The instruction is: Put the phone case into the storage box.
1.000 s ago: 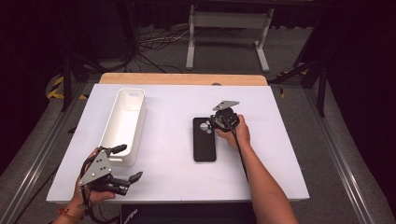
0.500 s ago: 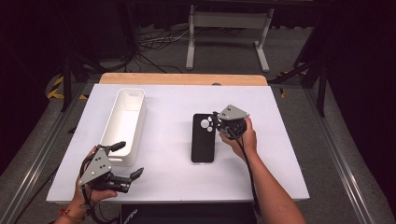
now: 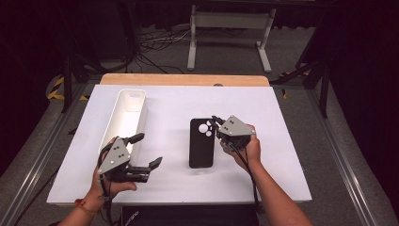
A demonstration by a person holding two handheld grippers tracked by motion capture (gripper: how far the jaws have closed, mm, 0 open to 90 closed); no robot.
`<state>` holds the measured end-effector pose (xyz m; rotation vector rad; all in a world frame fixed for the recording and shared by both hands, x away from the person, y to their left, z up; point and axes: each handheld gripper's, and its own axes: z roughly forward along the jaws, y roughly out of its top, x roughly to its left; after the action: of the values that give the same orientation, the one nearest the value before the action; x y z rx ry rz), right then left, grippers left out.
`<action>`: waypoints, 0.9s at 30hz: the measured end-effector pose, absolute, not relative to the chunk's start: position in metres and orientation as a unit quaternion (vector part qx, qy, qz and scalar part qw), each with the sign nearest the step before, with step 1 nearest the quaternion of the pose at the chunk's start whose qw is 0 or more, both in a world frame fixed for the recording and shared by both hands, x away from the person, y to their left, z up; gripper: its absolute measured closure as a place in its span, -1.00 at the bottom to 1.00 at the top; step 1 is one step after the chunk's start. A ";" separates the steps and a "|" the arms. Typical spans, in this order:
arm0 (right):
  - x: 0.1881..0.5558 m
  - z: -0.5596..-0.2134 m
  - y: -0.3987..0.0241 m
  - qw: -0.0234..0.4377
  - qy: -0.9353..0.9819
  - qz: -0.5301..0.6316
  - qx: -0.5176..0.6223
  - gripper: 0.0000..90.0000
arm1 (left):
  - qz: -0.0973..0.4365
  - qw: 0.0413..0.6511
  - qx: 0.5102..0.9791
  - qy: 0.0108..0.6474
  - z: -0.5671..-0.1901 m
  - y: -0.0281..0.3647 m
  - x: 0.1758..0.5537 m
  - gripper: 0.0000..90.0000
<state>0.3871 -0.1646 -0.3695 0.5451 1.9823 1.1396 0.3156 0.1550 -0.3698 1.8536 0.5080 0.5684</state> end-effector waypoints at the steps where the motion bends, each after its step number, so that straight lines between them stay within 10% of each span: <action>1: 0.382 -0.367 -0.163 0.389 0.775 0.452 0.209 0.81 | 0.242 0.532 0.782 0.214 -0.368 0.148 0.318 -0.72; 15: 0.353 -0.358 -0.148 0.434 0.759 0.458 0.157 0.81 | 0.225 0.532 0.782 0.232 -0.360 0.100 0.359 -0.38; 27: 0.347 -0.362 -0.145 0.474 0.744 0.451 0.135 0.81 | 0.204 0.536 0.788 0.225 -0.358 0.094 0.375 0.38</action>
<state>0.3473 -0.1446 -0.3615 0.3298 1.8206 1.1045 0.3751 0.0937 -0.3584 1.8750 0.5349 0.4856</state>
